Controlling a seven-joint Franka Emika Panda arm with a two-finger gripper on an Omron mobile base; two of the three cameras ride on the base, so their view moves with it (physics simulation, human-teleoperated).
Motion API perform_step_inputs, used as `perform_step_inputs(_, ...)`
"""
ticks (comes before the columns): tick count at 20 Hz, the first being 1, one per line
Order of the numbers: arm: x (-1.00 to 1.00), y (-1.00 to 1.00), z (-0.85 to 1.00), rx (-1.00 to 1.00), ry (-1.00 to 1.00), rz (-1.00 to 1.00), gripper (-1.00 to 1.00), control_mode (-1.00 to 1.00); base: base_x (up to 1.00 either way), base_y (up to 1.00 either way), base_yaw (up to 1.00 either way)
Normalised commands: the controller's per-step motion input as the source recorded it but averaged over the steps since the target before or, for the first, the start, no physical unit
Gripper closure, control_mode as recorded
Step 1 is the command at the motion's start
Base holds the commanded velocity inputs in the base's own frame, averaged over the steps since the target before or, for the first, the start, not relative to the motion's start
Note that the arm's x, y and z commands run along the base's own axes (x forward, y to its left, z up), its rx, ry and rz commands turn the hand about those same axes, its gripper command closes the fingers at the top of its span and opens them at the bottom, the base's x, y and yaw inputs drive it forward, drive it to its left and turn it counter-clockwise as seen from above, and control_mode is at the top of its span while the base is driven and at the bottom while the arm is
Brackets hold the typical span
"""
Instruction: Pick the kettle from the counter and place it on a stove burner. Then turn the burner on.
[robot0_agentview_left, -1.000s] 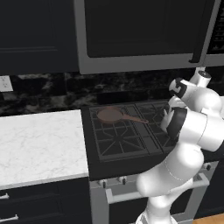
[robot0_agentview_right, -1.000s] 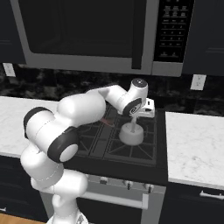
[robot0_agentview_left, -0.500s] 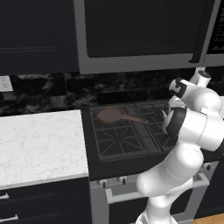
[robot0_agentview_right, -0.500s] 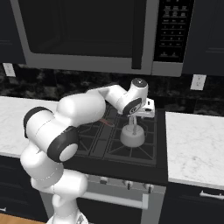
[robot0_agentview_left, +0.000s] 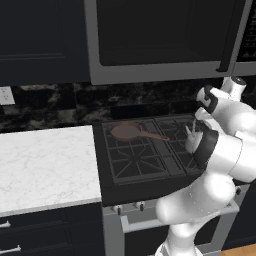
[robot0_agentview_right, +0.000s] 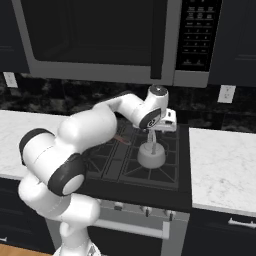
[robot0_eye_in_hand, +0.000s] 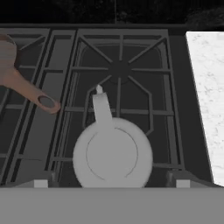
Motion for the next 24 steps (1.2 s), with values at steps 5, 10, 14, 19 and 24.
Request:
perform_step_inputs(5,-0.97,0.02,0.05,0.00,-0.15,0.02,-1.00,-1.00,0.00,0.00,0.00)
perform_step_inputs(10,-0.87,-0.25,0.00,0.00,-0.27,0.01,-1.00,-1.00,0.00,0.00,0.00)
perform_step_inputs(14,-0.64,-0.33,-0.01,0.01,-0.23,0.00,-1.00,-1.00,0.00,0.00,0.00)
perform_step_inputs(19,-0.49,-0.34,-0.04,0.05,-0.14,0.00,-1.00,-1.00,0.00,0.00,0.00)
perform_step_inputs(24,-0.31,-0.42,-0.03,0.08,-0.07,0.00,-1.00,-1.00,0.00,0.00,0.00)
